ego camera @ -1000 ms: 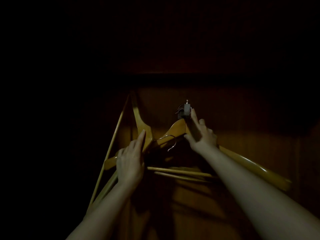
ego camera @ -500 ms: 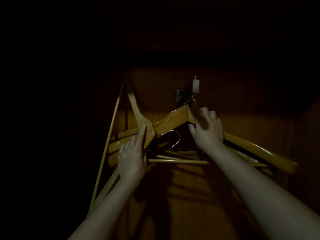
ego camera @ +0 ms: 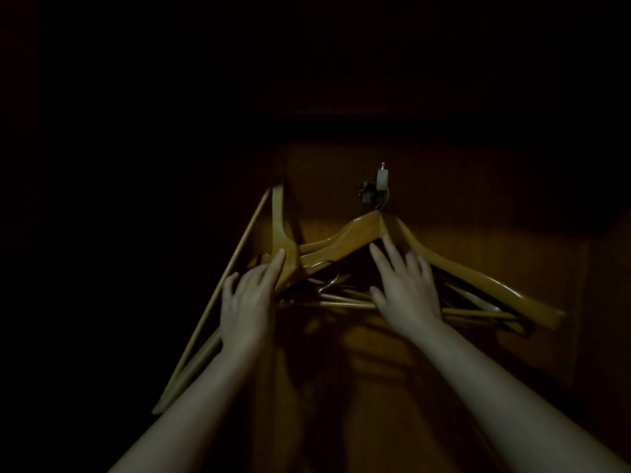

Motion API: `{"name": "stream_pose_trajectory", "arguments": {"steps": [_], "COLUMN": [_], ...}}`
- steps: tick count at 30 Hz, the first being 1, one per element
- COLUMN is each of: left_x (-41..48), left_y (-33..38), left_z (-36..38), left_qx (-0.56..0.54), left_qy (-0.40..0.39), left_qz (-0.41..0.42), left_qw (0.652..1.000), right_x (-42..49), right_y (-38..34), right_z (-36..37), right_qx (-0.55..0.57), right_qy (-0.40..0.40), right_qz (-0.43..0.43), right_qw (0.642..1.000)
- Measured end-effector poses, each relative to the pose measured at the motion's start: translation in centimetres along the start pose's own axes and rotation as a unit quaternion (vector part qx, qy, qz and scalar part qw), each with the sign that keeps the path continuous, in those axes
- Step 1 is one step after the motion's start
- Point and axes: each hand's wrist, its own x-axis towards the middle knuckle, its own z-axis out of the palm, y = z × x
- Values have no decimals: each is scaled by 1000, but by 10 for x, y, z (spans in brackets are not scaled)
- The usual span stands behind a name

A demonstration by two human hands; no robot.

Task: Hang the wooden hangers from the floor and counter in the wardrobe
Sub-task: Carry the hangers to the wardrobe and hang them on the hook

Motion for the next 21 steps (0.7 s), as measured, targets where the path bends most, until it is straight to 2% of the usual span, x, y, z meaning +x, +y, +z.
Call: {"name": "stream_pose_trajectory", "arguments": {"steps": [6, 13, 18, 21], "left_x": [-28, -61, -70, -70], "left_y": [25, 31, 46, 56], "left_z": [-71, -146, -204, -226], "left_qx": [-90, -152, -286, -319], "left_qy": [3, 3, -28, -65], "left_qz": [-31, 23, 4, 5], "left_qw": [995, 988, 958, 946], "right_x": [-17, -51, -69, -76], "right_y": [-14, -47, -71, -78], "right_z": [-22, -64, -100, -118], "right_qx": [56, 135, 181, 186], "right_qy": [-5, 2, 44, 77], "right_qz": [-56, -128, -188, -222], "right_qw": [997, 982, 964, 954]}}
